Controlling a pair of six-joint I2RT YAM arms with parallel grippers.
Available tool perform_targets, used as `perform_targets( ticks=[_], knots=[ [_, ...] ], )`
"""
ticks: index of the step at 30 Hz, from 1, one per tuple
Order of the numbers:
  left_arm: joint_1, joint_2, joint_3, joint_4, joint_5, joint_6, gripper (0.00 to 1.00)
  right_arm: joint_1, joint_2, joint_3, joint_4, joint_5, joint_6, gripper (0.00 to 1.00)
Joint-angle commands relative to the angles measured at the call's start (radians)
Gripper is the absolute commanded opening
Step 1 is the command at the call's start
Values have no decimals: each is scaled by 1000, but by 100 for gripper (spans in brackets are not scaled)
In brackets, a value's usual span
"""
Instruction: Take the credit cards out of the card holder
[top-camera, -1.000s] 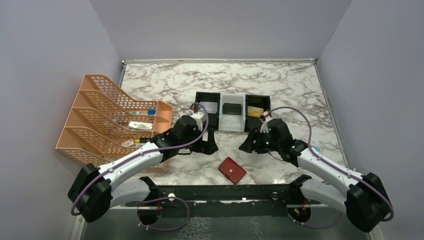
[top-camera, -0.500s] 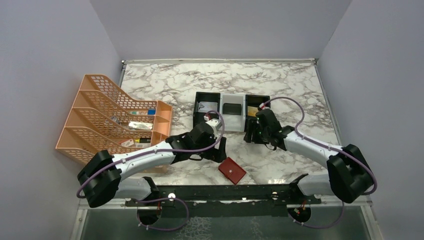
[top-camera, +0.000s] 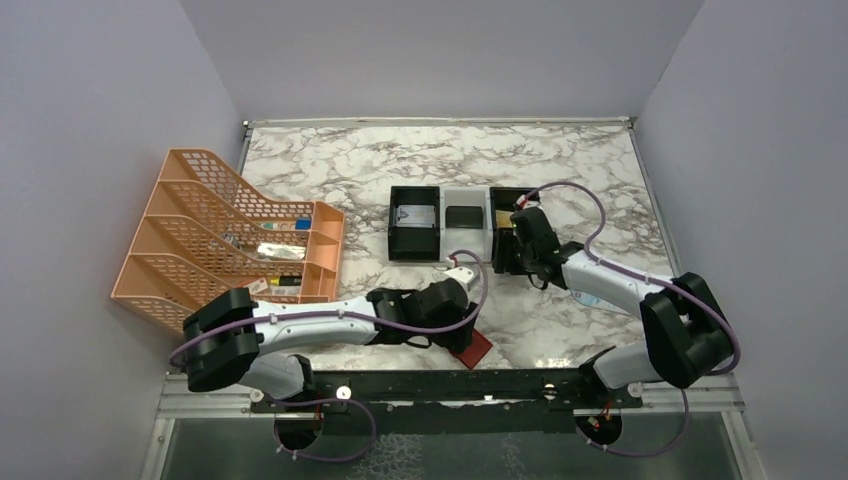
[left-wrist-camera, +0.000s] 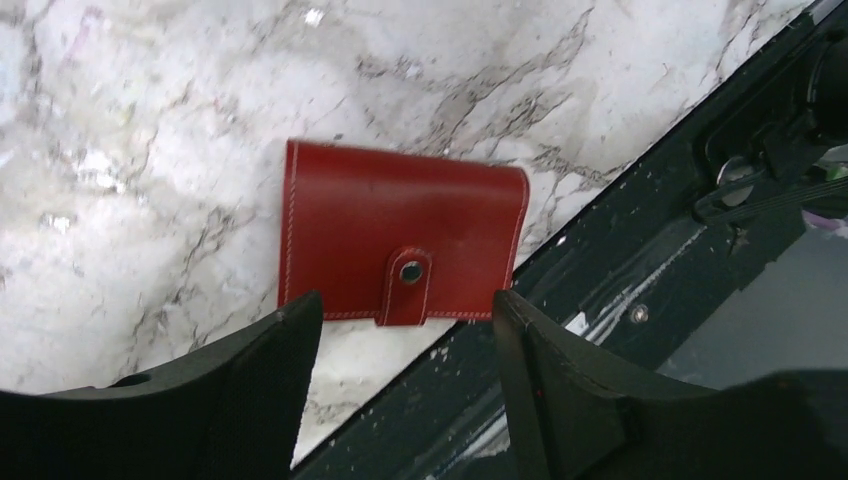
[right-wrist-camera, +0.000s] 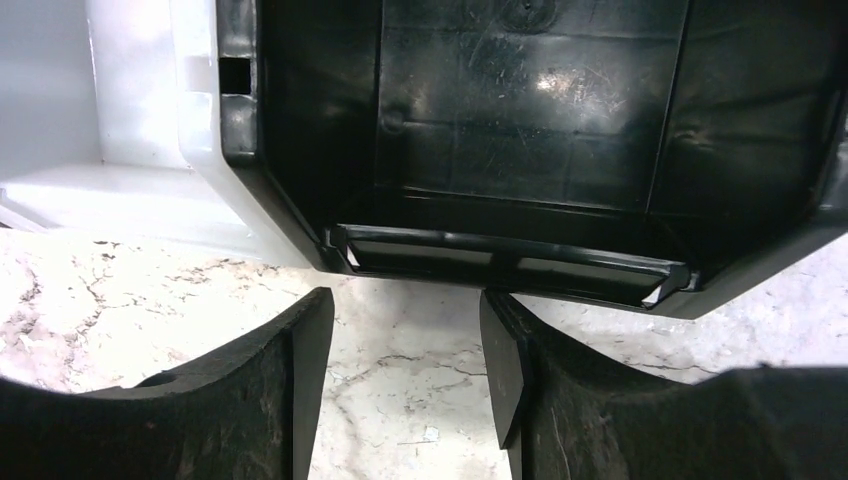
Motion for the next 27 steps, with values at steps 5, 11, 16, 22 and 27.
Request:
perform_targets(
  ticks=[5, 11, 16, 22, 27],
  knots=[
    [-87, 181, 159, -46, -118, 136, 52, -18, -166, -77, -10, -253, 17, 55],
    [-110, 246, 187, -74, -111, 178, 44, -17, -260, -209, 8, -516, 86, 52],
    [-110, 248, 175, -89, -115, 203, 44, -17, -288, -287, 36, -583, 108, 51],
    [-111, 269, 170, -94, -118, 207, 39, -17, -254, -298, 29, -737, 34, 51],
    [-111, 263, 150, -93, -130, 206, 31, -18, -223, -304, 42, -819, -2, 50]
  ],
)
